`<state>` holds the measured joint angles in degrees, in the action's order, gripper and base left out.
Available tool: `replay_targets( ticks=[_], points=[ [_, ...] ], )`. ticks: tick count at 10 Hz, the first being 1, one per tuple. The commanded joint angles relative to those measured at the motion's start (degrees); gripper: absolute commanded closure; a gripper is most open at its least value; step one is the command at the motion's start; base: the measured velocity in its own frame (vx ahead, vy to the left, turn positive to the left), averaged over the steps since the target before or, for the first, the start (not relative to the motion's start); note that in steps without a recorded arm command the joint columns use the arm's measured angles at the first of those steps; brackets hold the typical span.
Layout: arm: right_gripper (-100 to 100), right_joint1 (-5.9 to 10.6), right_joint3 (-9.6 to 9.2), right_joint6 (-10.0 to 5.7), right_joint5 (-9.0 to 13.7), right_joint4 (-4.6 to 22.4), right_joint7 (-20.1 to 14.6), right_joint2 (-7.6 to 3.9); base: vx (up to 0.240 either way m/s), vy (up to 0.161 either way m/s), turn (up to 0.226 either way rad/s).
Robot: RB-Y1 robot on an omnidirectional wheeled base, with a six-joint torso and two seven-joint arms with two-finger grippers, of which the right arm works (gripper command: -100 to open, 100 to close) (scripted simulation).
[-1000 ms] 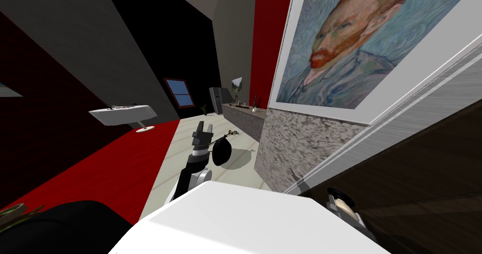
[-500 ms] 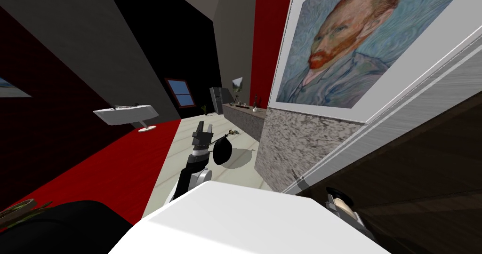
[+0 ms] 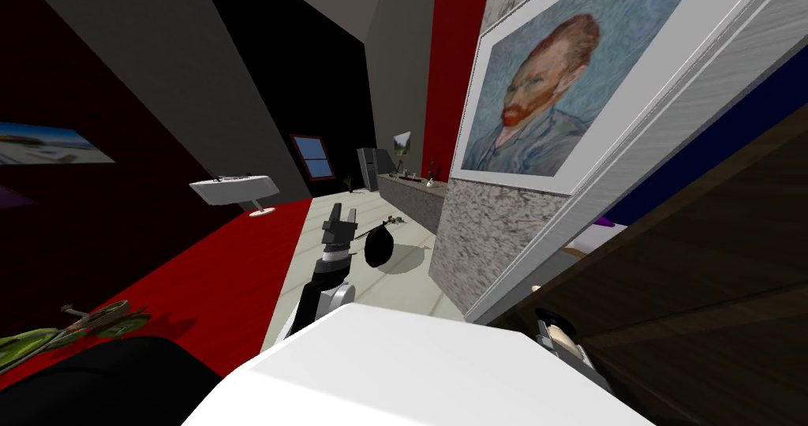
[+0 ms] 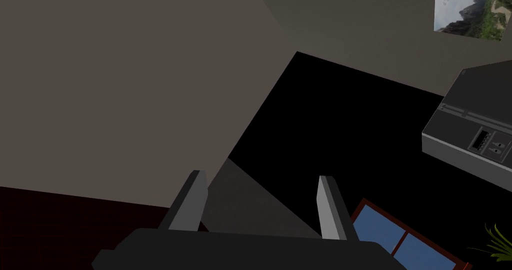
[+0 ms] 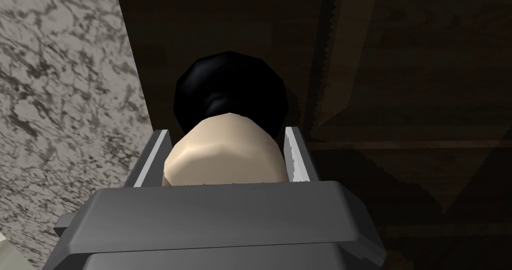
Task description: Pull the door open
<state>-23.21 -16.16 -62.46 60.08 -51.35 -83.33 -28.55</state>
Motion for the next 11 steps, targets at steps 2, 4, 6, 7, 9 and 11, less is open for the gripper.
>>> replay_targets(
  ticks=[2, 4, 6, 7, 9, 11],
  points=[
    [100, -0.62, -1.93, -0.74, -1.5, -0.9, -1.1, -0.63, -0.231, 0.043, 0.04],
    [100, -0.82, -2.14, -0.57, -1.6, -1.3, -1.1, -0.79, -0.183, 0.025, 0.046],
    [100, -1.31, -4.19, -1.51, -3.2, -1.8, -1.8, -1.22, -0.2, 0.006, 0.067],
    [100, -1.49, -4.89, -1.89, -3.8, -2.0, -2.0, -1.45, -0.252, 0.023, 0.05],
    [100, -1.96, -6.72, -2.9, -5.3, -2.6, -2.6, -2.07, -0.247, 0.003, 0.058],
    [100, -2.35, -8.26, -3.74, -6.6, -3.1, -3.1, -2.58, -0.229, 0.03, 0.047]
  ],
)
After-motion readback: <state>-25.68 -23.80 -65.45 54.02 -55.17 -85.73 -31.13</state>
